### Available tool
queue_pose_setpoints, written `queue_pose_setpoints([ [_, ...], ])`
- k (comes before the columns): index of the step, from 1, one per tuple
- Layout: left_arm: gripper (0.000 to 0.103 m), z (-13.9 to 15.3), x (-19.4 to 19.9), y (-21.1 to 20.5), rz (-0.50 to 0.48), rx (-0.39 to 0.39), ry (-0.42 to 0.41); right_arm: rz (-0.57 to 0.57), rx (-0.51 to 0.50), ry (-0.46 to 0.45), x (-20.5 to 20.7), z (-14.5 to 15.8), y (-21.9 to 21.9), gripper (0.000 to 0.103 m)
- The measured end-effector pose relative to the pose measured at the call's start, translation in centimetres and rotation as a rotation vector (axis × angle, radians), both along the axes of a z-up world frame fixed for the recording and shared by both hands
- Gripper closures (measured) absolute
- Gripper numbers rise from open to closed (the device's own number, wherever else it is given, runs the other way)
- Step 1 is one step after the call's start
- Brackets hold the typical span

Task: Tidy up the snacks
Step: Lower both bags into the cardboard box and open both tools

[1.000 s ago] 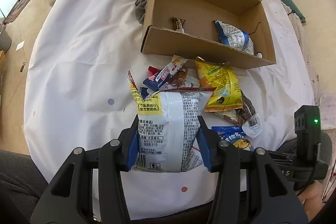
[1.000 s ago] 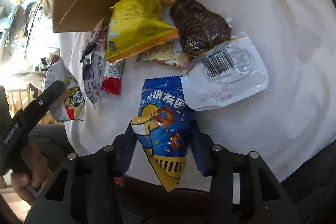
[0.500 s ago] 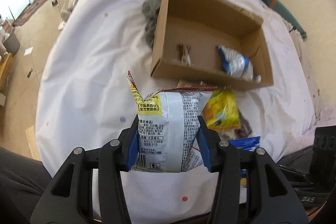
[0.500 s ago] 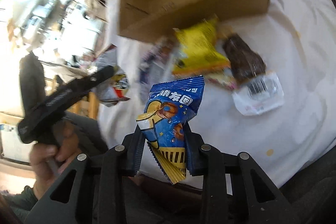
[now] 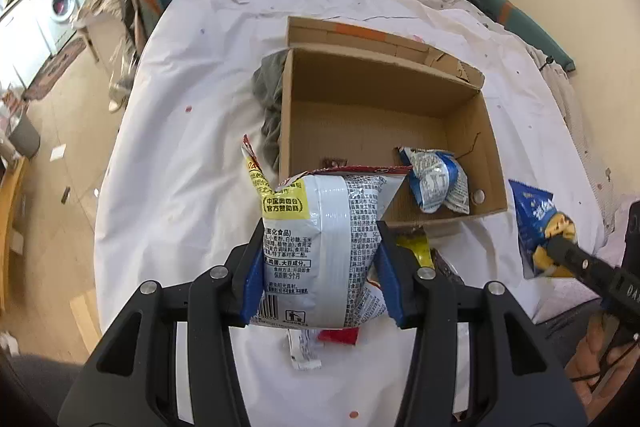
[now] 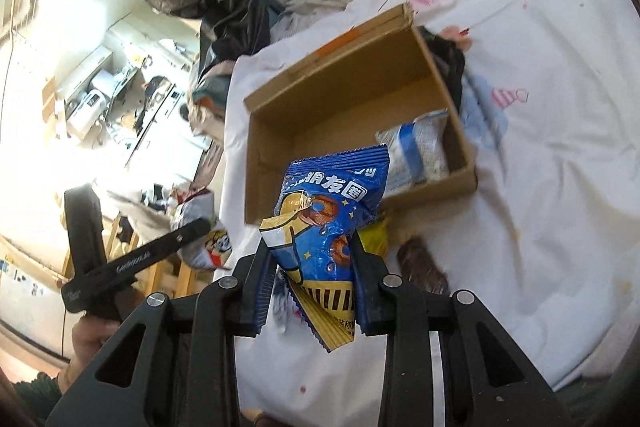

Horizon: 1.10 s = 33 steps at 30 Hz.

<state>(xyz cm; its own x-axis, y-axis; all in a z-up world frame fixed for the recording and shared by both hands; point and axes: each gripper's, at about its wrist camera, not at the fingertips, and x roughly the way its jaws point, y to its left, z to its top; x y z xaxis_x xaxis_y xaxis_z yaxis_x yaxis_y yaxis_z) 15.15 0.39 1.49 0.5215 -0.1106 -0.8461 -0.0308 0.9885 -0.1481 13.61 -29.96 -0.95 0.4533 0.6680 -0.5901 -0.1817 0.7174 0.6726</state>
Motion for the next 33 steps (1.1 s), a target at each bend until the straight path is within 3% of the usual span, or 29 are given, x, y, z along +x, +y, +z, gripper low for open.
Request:
queue_pose_setpoints([
  [8, 0.058, 0.4, 3.2, -1.6, -0.04, 0.025, -0.013, -0.009, -0.004, -0.033, 2.8, 0.4, -0.5, 0.069],
  [22, 0.058, -1.8, 8.3, -3.2, -0.072, 0.042, -0.023, -0.029, -0.046, -0.057, 8.3, 0.2, 0.2, 0.069],
  [25, 0.058, -3.0, 8.7, -3.5, -0.091, 0.104, -0.041, -0.048, -0.062, -0.049, 9.4, -0.3, 0.2, 0.069],
  [33, 0.058, -4.0, 9.4, -2.6, -0.064, 0.048, -0.011, -0.037, -0.066, 0.018, 10.3, -2.5, 1.4, 0.068],
])
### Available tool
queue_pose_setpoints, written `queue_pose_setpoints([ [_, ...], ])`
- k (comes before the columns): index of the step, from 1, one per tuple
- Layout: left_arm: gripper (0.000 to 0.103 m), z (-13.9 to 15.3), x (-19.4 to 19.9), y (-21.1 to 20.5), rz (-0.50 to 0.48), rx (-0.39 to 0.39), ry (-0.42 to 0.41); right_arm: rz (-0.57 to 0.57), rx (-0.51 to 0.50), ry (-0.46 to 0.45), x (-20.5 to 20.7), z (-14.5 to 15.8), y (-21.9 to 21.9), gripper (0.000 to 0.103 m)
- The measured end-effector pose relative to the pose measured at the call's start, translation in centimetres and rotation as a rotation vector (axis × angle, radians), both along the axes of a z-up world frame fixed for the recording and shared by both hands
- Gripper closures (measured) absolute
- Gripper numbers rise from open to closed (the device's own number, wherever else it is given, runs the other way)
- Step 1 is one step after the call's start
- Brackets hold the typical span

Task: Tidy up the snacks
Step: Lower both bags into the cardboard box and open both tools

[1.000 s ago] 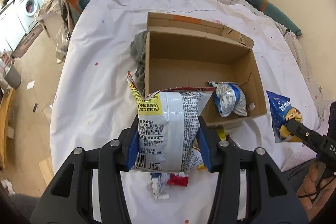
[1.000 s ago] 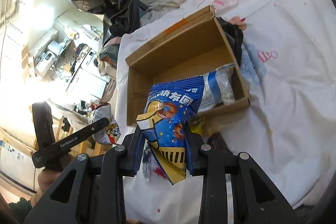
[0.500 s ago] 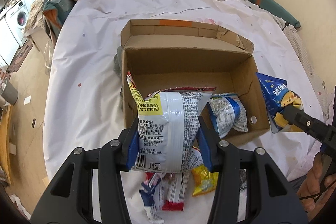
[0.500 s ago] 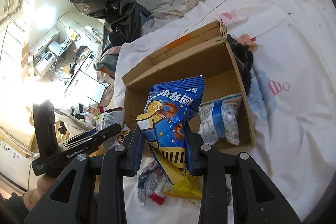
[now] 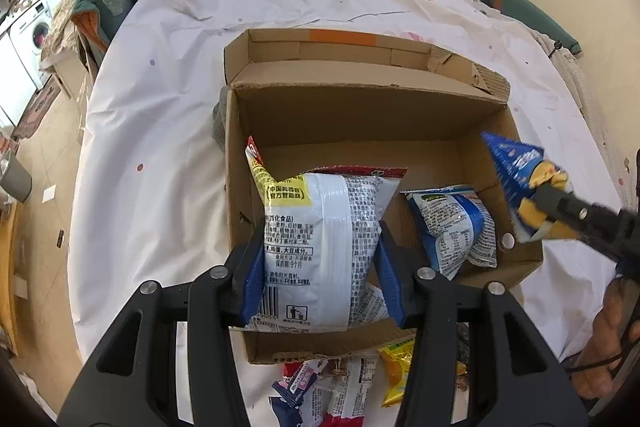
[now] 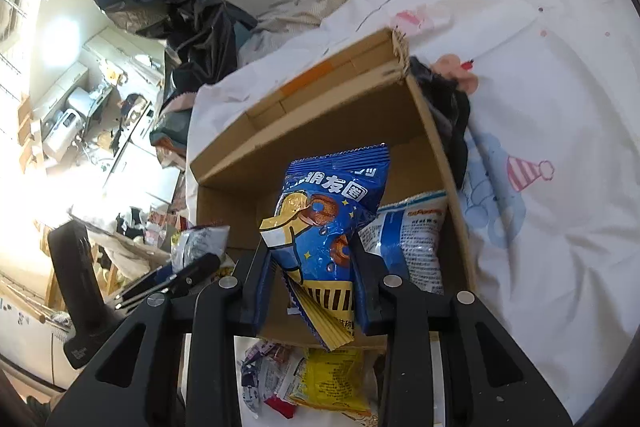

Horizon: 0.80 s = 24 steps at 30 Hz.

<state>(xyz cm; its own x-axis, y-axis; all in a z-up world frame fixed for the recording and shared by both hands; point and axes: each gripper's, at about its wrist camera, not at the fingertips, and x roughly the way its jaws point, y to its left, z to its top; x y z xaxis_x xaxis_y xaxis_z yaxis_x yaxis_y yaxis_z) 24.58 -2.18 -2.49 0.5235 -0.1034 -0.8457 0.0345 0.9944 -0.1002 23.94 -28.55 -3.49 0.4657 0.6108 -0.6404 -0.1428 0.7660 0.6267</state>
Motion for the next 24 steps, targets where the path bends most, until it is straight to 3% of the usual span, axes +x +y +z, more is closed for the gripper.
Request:
queue_pose_setpoints([
  [13, 0.056, -0.9, 0.1, -0.3, 0.008, -0.032, 0.033, 0.11, -0.078, 0.028, 0.0, -1.6, 3.8, 0.064],
  [17, 0.055, -1.2, 0.1, -0.5, -0.004, -0.022, 0.043, 0.097, -0.081, 0.035, 0.0, -1.7, 3.7, 0.053],
  [19, 0.045, -1.4, 0.1, -0.5, -0.006, -0.031, 0.053, 0.069, -0.094, 0.037, 0.1, -1.7, 3.4, 0.037],
  [22, 0.024, -1.4, 0.0, -0.4, -0.002, -0.046, 0.052, 0.043, -0.104, 0.022, 0.1, -1.5, 3.1, 0.027],
  [24, 0.02, -1.2, -0.1, -0.4, 0.002, -0.04, 0.041, 0.037, -0.106, 0.021, 0.2, -1.4, 3.0, 0.025],
])
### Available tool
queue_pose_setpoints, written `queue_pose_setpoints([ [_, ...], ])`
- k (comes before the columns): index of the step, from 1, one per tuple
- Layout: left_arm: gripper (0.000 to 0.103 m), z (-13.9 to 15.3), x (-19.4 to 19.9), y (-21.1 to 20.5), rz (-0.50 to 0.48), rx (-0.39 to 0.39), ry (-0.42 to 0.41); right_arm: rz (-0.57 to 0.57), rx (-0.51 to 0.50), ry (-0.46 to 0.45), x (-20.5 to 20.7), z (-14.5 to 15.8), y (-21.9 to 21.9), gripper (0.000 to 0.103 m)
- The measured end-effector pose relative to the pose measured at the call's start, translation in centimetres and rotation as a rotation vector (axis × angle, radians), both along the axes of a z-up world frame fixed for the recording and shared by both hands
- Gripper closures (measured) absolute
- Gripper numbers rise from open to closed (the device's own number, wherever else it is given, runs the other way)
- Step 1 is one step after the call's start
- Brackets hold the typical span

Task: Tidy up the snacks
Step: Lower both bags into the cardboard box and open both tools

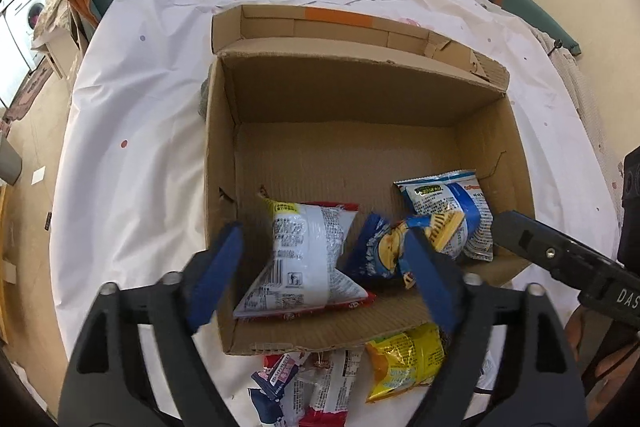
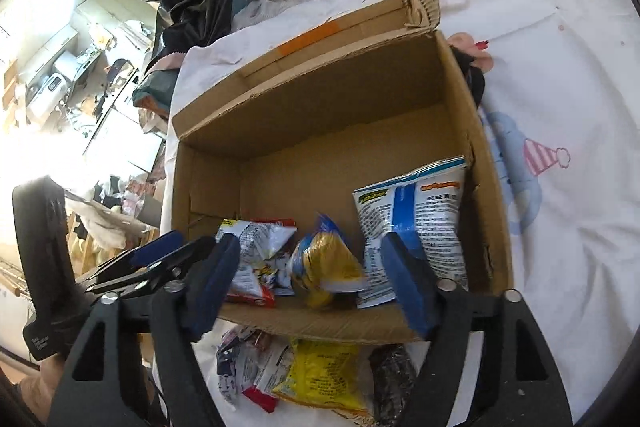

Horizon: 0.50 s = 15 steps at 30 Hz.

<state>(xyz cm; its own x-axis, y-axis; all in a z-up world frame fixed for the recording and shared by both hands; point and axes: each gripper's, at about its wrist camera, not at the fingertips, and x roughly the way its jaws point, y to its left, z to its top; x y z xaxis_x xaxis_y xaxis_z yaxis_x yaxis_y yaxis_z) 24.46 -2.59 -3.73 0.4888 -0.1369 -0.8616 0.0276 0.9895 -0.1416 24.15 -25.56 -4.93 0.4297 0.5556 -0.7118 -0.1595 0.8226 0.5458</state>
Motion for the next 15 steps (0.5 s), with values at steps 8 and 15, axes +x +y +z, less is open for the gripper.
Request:
queue_pose_setpoints([
  [8, 0.02, 0.0, -0.1, 0.0, -0.005, 0.003, -0.003, -0.005, -0.003, 0.003, 0.0, 0.0, -0.4, 0.025],
  [15, 0.02, 0.8, -1.1, 0.4, 0.005, 0.008, -0.04, -0.007, 0.003, -0.017, -0.4, 0.8, -0.6, 0.025],
])
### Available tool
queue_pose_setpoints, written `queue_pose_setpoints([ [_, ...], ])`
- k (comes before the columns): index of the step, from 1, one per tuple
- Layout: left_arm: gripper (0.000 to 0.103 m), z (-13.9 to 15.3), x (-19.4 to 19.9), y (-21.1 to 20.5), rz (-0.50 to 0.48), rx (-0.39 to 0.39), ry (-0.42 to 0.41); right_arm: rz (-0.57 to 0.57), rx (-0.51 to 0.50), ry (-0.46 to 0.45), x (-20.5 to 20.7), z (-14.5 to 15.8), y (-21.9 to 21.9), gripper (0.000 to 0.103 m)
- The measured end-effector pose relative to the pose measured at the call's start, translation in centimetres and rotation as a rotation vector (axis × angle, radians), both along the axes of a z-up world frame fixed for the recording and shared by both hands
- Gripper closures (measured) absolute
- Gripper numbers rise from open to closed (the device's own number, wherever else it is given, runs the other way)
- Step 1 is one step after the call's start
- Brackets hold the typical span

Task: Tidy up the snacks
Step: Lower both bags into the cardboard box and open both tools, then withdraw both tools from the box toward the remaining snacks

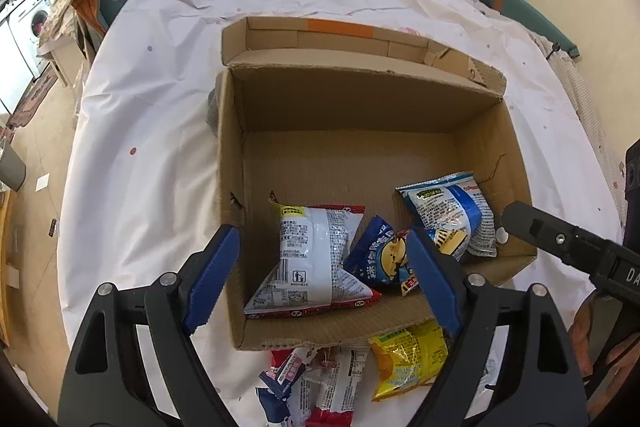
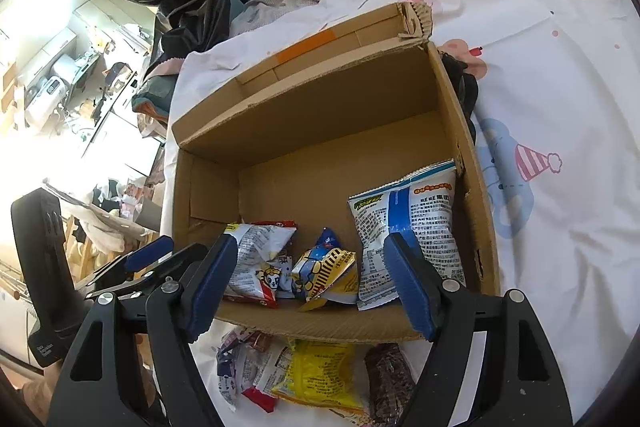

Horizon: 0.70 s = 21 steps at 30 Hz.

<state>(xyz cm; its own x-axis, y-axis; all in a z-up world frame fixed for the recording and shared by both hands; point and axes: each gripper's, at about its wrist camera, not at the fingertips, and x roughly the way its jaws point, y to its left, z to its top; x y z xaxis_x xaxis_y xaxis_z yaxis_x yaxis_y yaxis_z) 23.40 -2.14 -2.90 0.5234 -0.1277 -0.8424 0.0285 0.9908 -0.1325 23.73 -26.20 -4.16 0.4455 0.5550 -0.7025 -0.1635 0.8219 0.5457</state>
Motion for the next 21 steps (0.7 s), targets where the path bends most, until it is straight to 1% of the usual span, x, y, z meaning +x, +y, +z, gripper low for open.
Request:
queue_pose_setpoints([
  [4, 0.02, 1.1, -1.1, 0.4, 0.001, 0.009, -0.044, 0.006, -0.001, -0.023, -0.7, 0.8, -0.1, 0.025],
  [8, 0.02, 2.8, -2.6, 1.1, 0.013, 0.059, -0.142, 0.004, -0.024, -0.059, -1.8, 1.8, -0.3, 0.024],
  [11, 0.02, 3.6, -3.7, 1.9, 0.052, 0.074, -0.195, -0.004, -0.048, -0.097, -3.0, 2.7, -0.6, 0.018],
  [13, 0.02, 3.7, -4.3, 2.5, 0.074, 0.071, -0.204, -0.008, -0.052, -0.11, -3.6, 3.1, -0.9, 0.009],
  [15, 0.02, 3.6, -4.9, 2.9, 0.088, 0.065, -0.196, -0.02, -0.065, -0.119, -4.3, 3.4, -1.1, 0.007],
  [21, 0.02, 3.3, -6.7, 4.0, 0.118, 0.028, -0.169, -0.045, -0.156, -0.167, -6.1, 4.4, -1.2, 0.006],
])
